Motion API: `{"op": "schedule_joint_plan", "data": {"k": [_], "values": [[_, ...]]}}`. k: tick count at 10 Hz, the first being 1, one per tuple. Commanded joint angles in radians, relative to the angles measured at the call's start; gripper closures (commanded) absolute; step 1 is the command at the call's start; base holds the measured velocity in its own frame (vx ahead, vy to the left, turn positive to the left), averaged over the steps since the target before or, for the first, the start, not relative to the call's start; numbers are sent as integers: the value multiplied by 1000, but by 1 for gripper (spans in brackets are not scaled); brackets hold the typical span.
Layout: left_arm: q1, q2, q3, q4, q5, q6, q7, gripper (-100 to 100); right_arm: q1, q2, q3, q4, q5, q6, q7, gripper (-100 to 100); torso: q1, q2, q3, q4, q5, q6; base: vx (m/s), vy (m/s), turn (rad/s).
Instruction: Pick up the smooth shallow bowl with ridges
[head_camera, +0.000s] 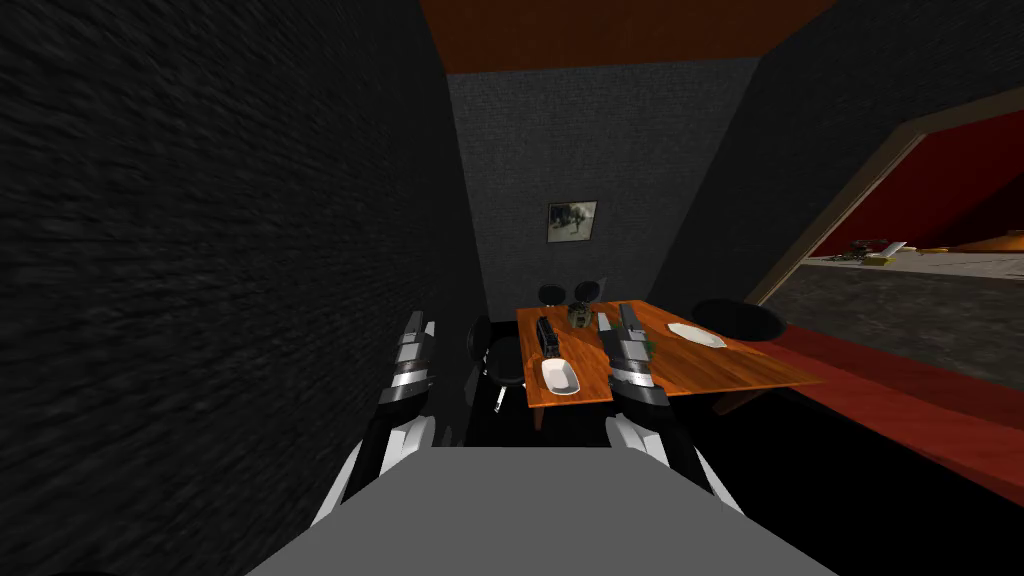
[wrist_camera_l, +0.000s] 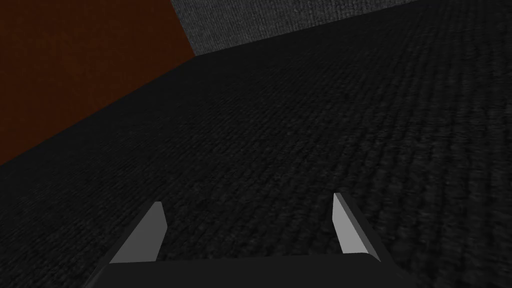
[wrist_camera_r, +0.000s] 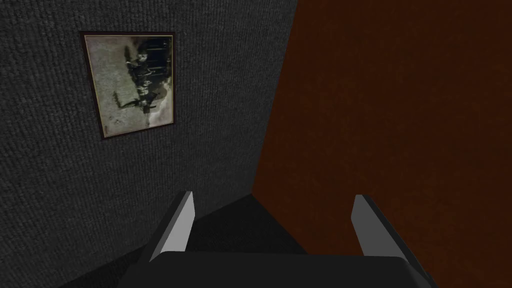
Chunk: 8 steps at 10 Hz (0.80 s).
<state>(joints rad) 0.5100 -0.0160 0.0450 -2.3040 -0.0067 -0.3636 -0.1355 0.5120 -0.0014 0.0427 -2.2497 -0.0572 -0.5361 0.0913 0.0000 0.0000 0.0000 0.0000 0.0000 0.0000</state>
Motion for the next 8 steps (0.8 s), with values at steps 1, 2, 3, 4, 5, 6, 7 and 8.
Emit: {"op": "schedule_joint_plan", "data": {"k": [1,2,3,4,5,6,7,8], "values": [[0,0,0,0,0,0,0,0,-6,-46,6,20,24,21,20,-100,0,0,0,0,0,0,-13,7,110],[0,0,0,0,0,0,0,0,-9,-65,10,33,40,35,32,-100,0,1,0,0,0,0,-26,10,118],[0,0,0,0,0,0,0,0,-14,-82,14,48,59,51,48,-100,0,1,1,0,0,0,-29,11,114],[0,0,0,0,0,0,0,0,-19,-97,20,67,82,71,66,-100,0,2,1,0,0,0,-26,12,131],[0,0,0,0,0,0,0,0,-25,-110,26,88,108,93,86,-100,1,2,1,0,0,0,-29,19,136],[0,0,0,0,0,0,0,0,-32,-121,32,111,138,118,108,-100,1,2,1,0,0,0,-33,17,178],[0,0,0,0,0,0,0,0,-39,-131,40,137,169,141,132,-100,1,2,1,0,0,0,-35,14,225],[0,0,0,0,0,0,0,0,-47,-139,47,165,203,173,158,-100,1,2,1,0,0,-1,-39,13,194]]}}
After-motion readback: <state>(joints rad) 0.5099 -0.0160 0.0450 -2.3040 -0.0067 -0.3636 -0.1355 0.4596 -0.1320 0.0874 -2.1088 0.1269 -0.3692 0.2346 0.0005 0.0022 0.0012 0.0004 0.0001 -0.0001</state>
